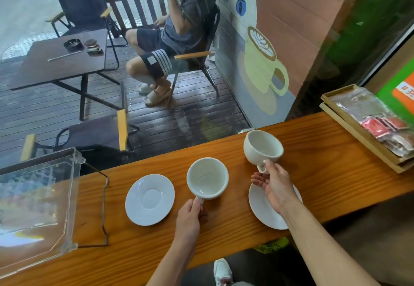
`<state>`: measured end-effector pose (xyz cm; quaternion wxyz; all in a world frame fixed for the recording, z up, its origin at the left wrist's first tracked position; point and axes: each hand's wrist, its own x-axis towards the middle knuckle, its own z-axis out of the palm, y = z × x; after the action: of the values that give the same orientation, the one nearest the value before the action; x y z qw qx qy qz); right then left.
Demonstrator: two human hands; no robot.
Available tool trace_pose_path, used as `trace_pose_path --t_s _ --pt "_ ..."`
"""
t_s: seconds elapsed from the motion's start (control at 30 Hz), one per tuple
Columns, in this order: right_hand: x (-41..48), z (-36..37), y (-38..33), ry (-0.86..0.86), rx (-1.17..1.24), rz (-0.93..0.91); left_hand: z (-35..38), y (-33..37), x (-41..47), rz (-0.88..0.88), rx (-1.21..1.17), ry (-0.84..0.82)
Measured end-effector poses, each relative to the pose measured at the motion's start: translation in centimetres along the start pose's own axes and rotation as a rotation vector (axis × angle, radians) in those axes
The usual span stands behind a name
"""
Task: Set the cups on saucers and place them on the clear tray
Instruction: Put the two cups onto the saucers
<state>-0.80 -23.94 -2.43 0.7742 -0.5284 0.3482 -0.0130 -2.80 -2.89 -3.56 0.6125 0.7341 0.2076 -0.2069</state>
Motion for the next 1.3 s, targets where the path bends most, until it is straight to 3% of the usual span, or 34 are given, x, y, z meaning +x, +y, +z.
trace_pose_path --t_s 0.37,0.73,1.3 --pt "-6.8 -3.6 0.8 0.032 -0.063 -0.129 -1.7 0.0 -0.7 0.046 0.036 -0.05" --pt "-10.1 -6.5 4.5 0.114 -0.11 -0.073 -2.2 0.7 -1.6 0.049 -0.002 -0.143" --pt "-10.0 -6.5 6.1 0.139 -0.204 -0.04 -4.8 -0.1 -2.6 0.026 -0.036 -0.116"
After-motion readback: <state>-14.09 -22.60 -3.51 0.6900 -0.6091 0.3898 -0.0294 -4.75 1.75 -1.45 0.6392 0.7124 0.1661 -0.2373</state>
